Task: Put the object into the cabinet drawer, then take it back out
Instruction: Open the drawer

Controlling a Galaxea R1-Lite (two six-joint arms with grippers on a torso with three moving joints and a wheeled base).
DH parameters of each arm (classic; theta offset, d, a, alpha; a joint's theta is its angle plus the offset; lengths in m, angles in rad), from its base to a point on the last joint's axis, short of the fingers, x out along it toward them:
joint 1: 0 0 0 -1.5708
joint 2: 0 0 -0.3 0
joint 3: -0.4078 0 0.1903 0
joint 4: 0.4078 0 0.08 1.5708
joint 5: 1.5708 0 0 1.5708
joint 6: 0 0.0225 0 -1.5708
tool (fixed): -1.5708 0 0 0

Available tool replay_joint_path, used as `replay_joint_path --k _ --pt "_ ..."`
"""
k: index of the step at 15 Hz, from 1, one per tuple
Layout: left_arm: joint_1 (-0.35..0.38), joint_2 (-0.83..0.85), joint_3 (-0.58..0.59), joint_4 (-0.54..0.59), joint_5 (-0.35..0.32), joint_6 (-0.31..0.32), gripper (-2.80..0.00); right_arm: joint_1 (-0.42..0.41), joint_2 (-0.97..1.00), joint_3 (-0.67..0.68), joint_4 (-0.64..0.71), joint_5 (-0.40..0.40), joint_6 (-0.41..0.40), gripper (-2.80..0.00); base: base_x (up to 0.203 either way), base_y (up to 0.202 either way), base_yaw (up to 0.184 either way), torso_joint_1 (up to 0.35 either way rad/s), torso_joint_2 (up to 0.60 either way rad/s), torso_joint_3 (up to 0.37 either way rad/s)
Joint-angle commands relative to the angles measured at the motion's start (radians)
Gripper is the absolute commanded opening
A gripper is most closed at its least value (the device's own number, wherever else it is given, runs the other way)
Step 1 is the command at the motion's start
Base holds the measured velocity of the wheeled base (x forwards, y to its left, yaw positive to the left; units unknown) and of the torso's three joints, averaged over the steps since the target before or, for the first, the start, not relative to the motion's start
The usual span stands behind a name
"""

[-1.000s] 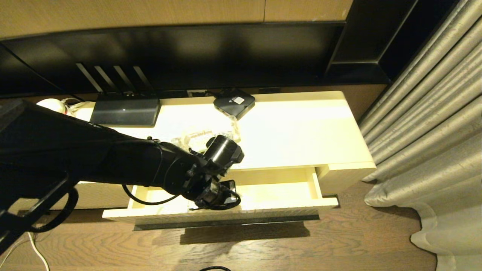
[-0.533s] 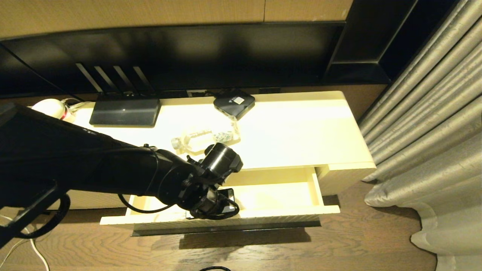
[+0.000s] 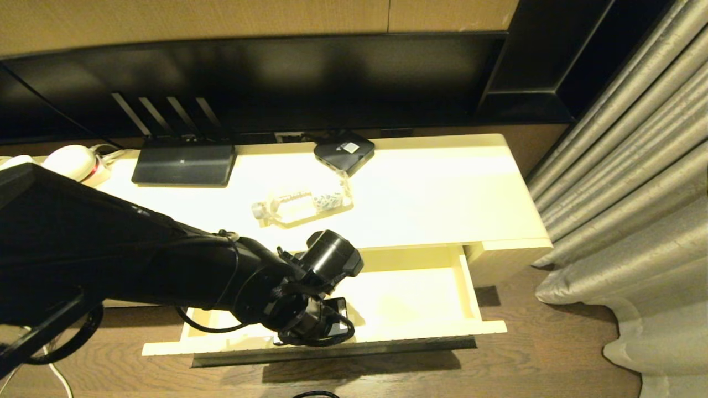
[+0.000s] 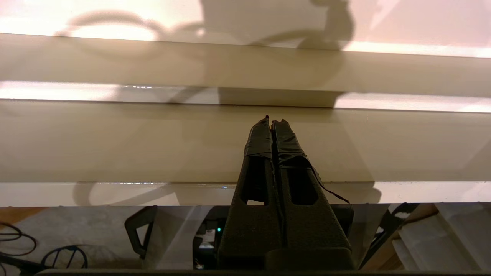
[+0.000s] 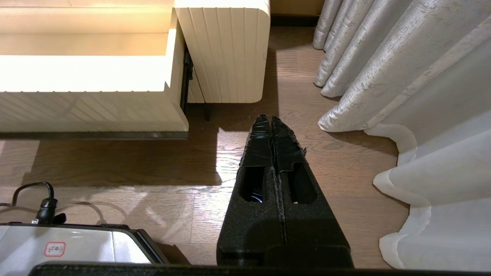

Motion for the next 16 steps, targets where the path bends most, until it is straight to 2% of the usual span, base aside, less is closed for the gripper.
replay_joint_path --k 1,8,11,16 --pt "-0.028 0.004 0.014 0.001 -0.002 -0.023 -2.80 0.001 0.001 0.000 0.000 0.001 0.000 -2.80 0.000 0.000 0.000 0.000 0.00 0.000" --pt "-0.081 -0.001 0.098 -0.002 -0.009 -0.046 -2.80 0.001 0.001 0.000 0.000 0.001 0.000 -2.80 0.000 0.000 0.000 0.000 0.00 0.000" --pt "-0.096 -0.011 0.146 -0.041 -0.010 -0.049 -2.80 0.001 0.001 0.000 0.000 0.001 0.000 -2.80 0.000 0.000 0.000 0.000 0.00 0.000" --pt "-0.101 -0.018 0.149 -0.046 -0.007 -0.064 -2.80 0.001 0.001 0.000 0.000 0.001 0.000 -2.80 0.000 0.000 0.000 0.000 0.00 0.000"
